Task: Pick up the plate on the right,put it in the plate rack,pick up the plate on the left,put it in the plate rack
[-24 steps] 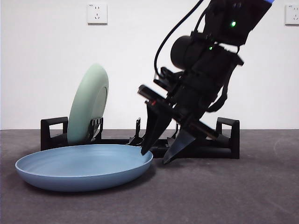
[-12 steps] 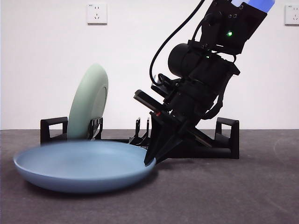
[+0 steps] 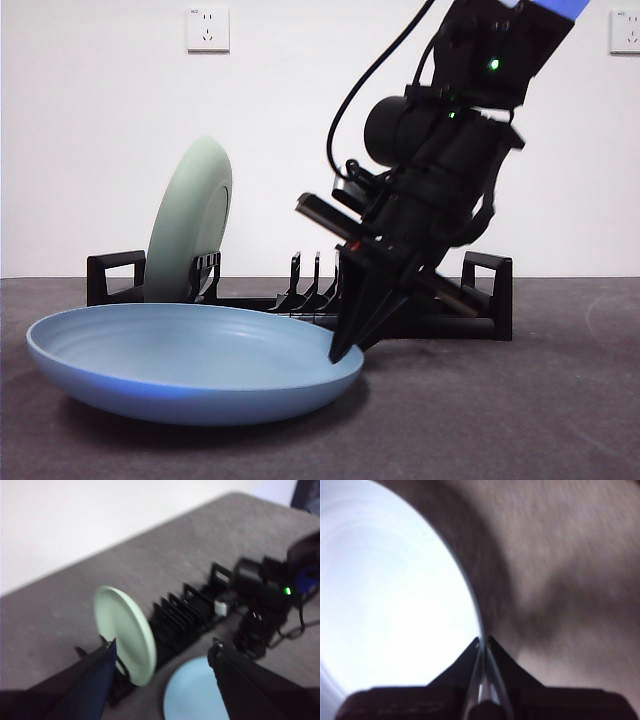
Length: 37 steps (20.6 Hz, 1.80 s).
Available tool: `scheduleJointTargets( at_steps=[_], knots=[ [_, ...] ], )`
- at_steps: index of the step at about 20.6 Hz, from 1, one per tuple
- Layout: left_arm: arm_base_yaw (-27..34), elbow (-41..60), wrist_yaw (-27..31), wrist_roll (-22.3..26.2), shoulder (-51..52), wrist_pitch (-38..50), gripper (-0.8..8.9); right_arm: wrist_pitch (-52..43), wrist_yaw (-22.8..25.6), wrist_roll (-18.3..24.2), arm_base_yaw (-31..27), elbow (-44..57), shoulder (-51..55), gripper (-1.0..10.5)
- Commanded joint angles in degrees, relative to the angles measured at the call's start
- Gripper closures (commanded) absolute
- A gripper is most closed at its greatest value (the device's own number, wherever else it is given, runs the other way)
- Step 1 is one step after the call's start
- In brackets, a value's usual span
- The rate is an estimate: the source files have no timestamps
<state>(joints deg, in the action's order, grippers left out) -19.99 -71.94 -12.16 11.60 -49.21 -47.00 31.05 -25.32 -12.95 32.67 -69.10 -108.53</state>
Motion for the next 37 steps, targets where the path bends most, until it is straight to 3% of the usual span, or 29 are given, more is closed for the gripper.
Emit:
scheduleJointTargets(
  at_steps=[1,6,11,16,20,23,28,34,37],
  knots=[
    [-2.78,0.22,-0.2,0.7,-1.18,-0.87,5.0,1.75,0.59,0.24,0.0,0.04,3.67,9.6],
    [-9.2,0.22,-0.11,1.22,-4.09,-2.38,5.0,4.44,4.2,0.96,-0.09,0.04,10.51,9.6],
    [-19.41,0.22,0.94,6.95,-8.15,-3.67,5.01,5.6,6.34,0.94,-1.62,0.02,19.08,9.6],
    [-37.66,0.22,17.22,16.41,-16.06,-7.5,5.01,10.27,6.21,1.05,-6.91,-0.7,22.36,9.6],
    [-46.34,0.22,29.92,17.79,-22.53,-6.93,5.02,12.46,5.88,2.12,-8.63,-0.72,22.4,9.6],
    [-48.94,0.22,35.63,18.71,-27.08,-6.4,5.03,13.14,5.75,2.43,-8.72,-0.72,22.53,9.6],
    [-49.35,0.22,36.11,18.67,-34.18,-4.68,5.03,13.68,5.53,2.49,-8.72,-0.72,22.99,9.6],
    [-49.27,0.22,36.02,18.69,-38.14,-0.39,5.06,14.88,-1.68,3.67,-11.37,-0.72,24.76,9.6],
    [-48.57,0.22,35.71,18.73,-38.21,0.28,6.4,15.89,-1.79,4.04,-13.11,-0.74,27.21,9.6]
  ],
)
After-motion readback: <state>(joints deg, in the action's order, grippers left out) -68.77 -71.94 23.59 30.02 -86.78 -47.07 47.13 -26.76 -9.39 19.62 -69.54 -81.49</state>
